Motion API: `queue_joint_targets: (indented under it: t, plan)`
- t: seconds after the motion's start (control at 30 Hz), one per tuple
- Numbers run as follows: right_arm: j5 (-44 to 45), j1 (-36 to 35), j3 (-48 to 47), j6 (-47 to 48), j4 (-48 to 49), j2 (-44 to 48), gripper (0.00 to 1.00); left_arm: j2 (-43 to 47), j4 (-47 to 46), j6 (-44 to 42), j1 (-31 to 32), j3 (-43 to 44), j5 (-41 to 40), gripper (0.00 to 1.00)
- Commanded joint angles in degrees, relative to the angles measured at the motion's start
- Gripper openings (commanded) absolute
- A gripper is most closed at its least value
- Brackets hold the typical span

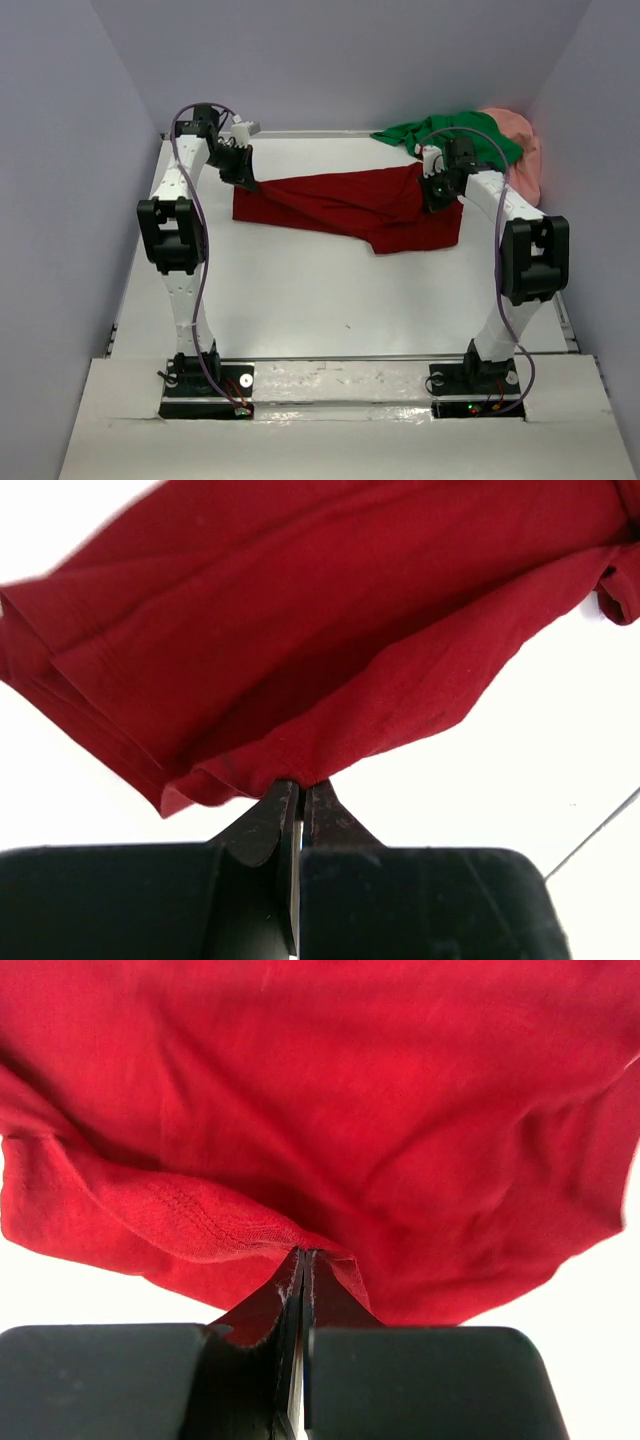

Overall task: Fold and stack the t-shirts
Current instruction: Fold the tshirt

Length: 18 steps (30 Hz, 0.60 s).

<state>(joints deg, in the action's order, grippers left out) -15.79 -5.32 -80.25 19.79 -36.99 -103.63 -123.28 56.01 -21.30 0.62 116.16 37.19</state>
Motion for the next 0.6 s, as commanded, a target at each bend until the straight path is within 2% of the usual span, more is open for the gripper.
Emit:
queue_joint_targets:
  t: [0.0,0.13,0.57]
  plan:
    - [1.64,0.22,-7.19,-1.42,4.56,-2.27,0.00,-2.57,1.91,1.00,-0.10,6.79,1.40,0.00]
    - [3.57,0.83,-12.29,-1.51,4.65,-5.87,0.00,-4.33,1.74,0.56,-0.10,8.12,0.52,0.00]
    - [4.80,6.99,-19.68,-4.32,6.49,-7.19,0.00,-4.60,-1.43,0.20,-2.20,6.27,-0.72,0.00]
